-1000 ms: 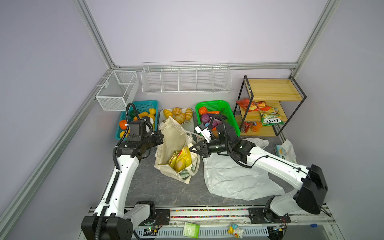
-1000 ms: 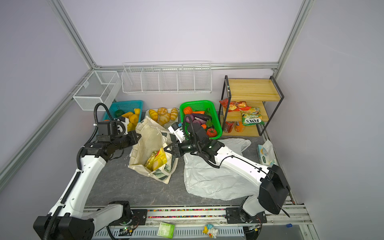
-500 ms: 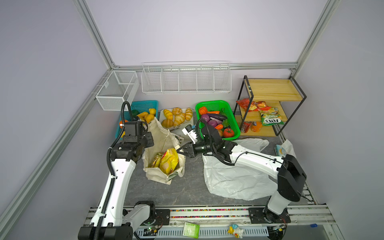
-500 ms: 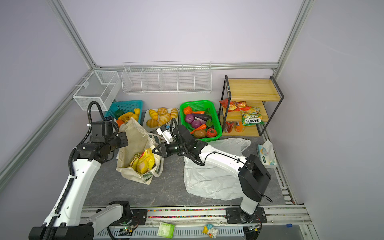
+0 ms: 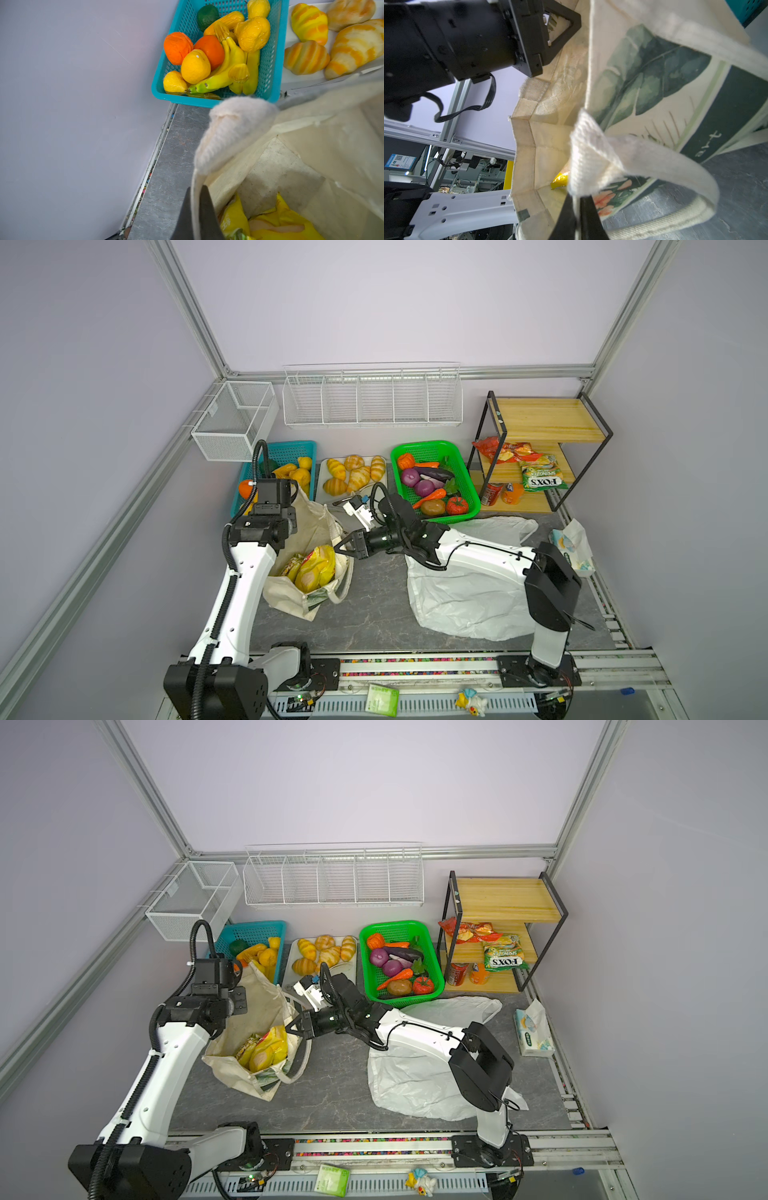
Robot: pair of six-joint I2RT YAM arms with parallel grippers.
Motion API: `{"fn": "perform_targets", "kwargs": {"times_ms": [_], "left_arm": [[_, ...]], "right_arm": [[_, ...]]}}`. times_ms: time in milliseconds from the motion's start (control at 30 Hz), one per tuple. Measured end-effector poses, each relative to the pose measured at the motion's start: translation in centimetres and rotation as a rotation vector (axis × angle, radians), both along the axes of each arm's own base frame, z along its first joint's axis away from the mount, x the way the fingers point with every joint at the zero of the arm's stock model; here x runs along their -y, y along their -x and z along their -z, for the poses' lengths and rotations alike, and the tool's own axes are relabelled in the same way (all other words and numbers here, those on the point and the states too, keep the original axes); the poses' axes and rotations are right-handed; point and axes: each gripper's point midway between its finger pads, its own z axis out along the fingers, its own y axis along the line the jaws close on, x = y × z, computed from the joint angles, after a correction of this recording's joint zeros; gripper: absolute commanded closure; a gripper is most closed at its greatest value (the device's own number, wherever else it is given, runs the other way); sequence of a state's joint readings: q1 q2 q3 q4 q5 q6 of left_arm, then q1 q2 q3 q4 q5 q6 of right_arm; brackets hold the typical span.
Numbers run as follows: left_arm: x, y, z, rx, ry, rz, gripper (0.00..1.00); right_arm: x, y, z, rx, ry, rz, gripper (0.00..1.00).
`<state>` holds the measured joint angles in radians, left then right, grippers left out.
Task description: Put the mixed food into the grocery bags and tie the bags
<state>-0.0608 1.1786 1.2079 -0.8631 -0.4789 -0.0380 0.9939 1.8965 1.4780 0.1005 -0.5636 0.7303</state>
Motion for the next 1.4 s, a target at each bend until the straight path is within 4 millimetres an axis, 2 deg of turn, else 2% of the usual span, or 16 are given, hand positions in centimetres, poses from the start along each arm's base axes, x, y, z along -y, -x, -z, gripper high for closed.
{"fn": "perform_targets", "kwargs": {"times_ms": [100, 167, 367, 533, 667, 700, 833, 900, 1000, 1100, 1200, 1267, 1400], "left_arm": [[-0.8, 0.1, 0.1, -0.015, -0.029, -0.021, 1.00], [-1.1, 0.0, 0.4, -0.028, -0.041, -0.025, 0.96], [-1.4, -0.2, 0.7, -0.043, -0.056, -0.027, 0.76], [-1.7, -0.4, 0.5, -0.030, -0.061, -0.039, 0.59], [-2.2, -0.2, 0.2, -0.023, -0.078, -0.062, 0.48], [-2.3, -0.2, 0.0, -0.018, -0.083, -0.070, 0.43], [-2.8, 0.6, -2.0, 0.053, -0.098, -0.092, 0.35], [-2.7, 1.2, -3.5, 0.113, -0.091, -0.094, 0.34], [-2.1, 2.2, -6.4, 0.240, -0.044, -0.070, 0.34], [-0.1, 2.8, -8.6, 0.356, 0.063, 0.015, 0.34], [3.2, 2.7, -10.4, 0.450, 0.212, 0.149, 0.34], [6.3, 2.4, -11.3, 0.484, 0.305, 0.261, 0.34], [16.0, 2.8, -11.9, 0.467, 0.472, 0.564, 0.35]], "right_arm": [[-0.3, 0.0, 1.3, -0.026, 0.026, -0.007, 0.86], [-0.2, 0.2, 1.7, -0.039, 0.042, -0.012, 0.83], [0.0, 0.5, 1.8, -0.025, 0.063, -0.031, 0.70], [1.6, -0.1, 1.7, 0.016, 0.108, -0.022, 0.56], [3.9, -1.0, -0.9, 0.091, 0.095, 0.003, 0.48], [4.8, -1.4, -1.8, 0.117, 0.091, 0.019, 0.46], [8.5, -2.7, -4.4, 0.222, 0.099, 0.087, 0.41], [10.4, -3.7, -4.9, 0.270, 0.126, 0.137, 0.38], [13.6, -5.6, -4.1, 0.320, 0.207, 0.223, 0.33], [17.0, -7.5, -2.2, 0.337, 0.314, 0.309, 0.29], [21.0, -9.3, 0.3, 0.329, 0.430, 0.396, 0.21], [23.7, -10.2, 1.8, 0.312, 0.501, 0.455, 0.18], [29.9, -11.2, 4.5, 0.260, 0.627, 0.587, 0.15]]}}
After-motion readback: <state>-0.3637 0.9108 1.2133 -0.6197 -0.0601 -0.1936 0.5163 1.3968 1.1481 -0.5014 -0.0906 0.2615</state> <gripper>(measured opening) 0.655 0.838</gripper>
